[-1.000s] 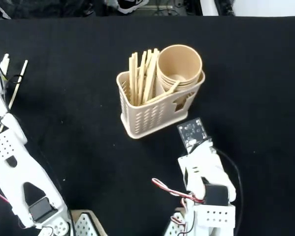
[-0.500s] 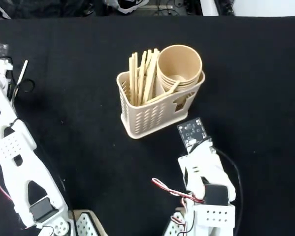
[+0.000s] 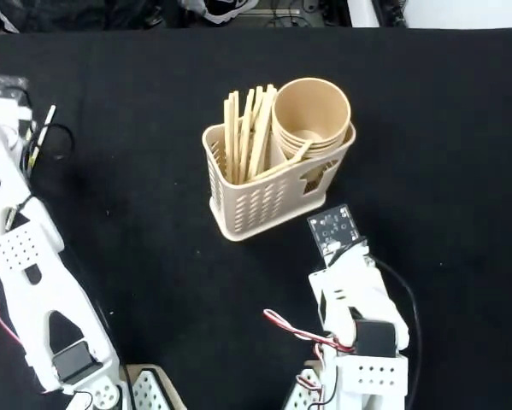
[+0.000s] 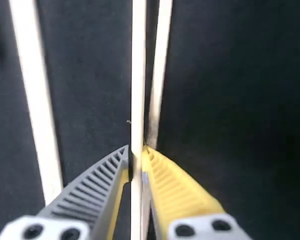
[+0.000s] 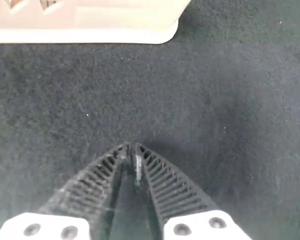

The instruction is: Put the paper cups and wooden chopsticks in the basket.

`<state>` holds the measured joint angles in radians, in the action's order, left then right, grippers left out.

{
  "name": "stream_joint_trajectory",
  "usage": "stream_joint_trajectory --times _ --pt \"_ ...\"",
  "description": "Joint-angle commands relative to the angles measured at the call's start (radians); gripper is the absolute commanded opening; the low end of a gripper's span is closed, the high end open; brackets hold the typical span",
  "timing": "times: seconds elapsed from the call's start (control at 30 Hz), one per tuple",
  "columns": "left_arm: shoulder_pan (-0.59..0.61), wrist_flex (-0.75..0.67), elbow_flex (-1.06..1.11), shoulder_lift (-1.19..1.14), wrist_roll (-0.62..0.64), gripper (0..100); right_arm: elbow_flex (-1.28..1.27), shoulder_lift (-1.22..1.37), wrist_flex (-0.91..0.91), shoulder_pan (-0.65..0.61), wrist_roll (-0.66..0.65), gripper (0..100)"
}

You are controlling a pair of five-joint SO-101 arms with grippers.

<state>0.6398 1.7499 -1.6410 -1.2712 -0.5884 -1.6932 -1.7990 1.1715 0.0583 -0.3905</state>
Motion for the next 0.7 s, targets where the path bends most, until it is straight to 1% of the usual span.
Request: stream_joint_trajectory --times 0.0,0.2,0.33,0.47,0.6,0.67 --pt "-0.01 0.014 -0.01 0.161 0.092 3 0.008 -0.067 -0.002 -0.012 -0.003 1.3" --pt "-0.007 0.017 0.018 0.359 0.347 3 0.008 -0.067 -0.002 -0.012 -0.003 1.3" --pt "-0.013 0.017 0.232 0.595 0.485 3 0.008 -0.067 -0.002 -0.012 -0.003 1.3" --pt "-0.076 0.014 0.513 0.882 0.502 3 0.008 -0.067 -0.002 -0.012 -0.003 1.3" --pt "-0.206 0.011 0.746 1.195 0.503 3 0.008 -0.067 -0.002 -0.012 -0.003 1.3" --pt "-0.3 0.008 0.848 1.358 0.503 3 0.008 -0.067 -0.002 -0.012 -0.003 1.3"
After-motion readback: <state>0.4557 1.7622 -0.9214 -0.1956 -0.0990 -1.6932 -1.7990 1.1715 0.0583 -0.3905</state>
